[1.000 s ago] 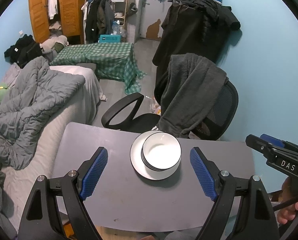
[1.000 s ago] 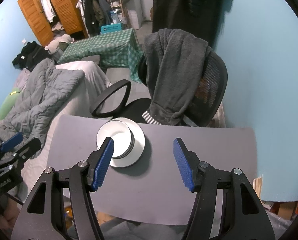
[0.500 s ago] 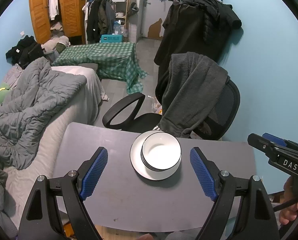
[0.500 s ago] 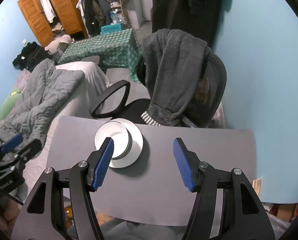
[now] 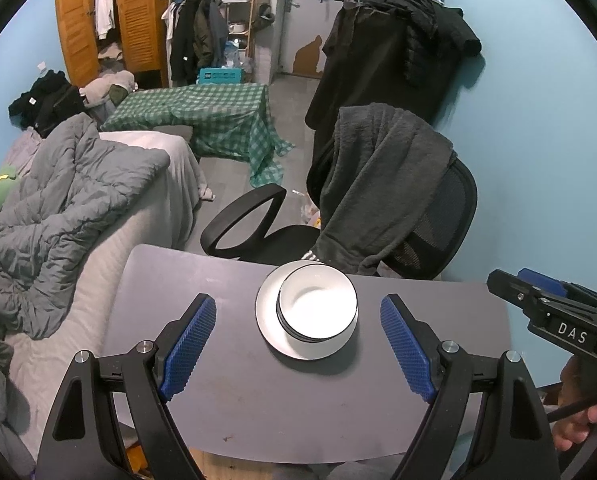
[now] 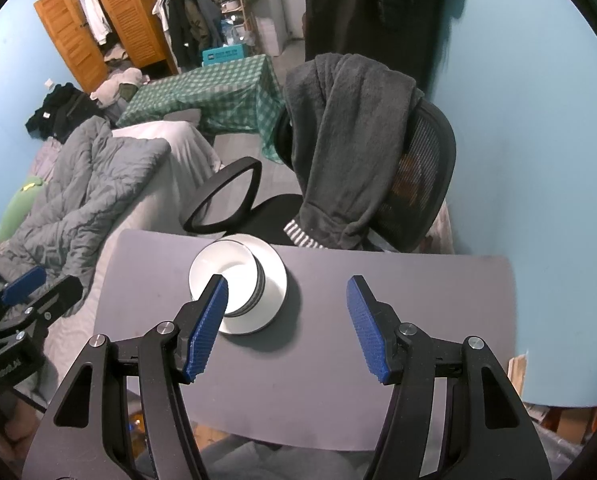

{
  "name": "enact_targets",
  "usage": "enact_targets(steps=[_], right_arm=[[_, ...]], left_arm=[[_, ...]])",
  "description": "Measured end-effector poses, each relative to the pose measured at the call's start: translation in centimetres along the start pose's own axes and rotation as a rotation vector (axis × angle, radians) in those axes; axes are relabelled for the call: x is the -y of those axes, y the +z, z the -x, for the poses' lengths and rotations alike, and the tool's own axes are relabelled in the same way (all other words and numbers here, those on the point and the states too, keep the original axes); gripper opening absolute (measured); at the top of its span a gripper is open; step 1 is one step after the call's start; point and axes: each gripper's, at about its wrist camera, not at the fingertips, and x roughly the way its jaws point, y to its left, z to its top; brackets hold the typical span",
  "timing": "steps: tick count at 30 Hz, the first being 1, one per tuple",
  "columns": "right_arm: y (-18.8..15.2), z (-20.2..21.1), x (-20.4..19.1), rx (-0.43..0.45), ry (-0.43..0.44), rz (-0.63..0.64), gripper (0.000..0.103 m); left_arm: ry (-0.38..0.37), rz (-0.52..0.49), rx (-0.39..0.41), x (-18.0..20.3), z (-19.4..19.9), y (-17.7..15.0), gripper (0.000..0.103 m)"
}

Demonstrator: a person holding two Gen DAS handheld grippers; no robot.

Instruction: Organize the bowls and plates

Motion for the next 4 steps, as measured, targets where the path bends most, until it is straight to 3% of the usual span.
enact_targets(steps=[4], right_arm=[[-0.06,0.14,0.01,0.002,0.002,0.001,0.060]], left_arm=[[0.004,-0.012,-0.007,0.34,-0.02,0.14,0.086]])
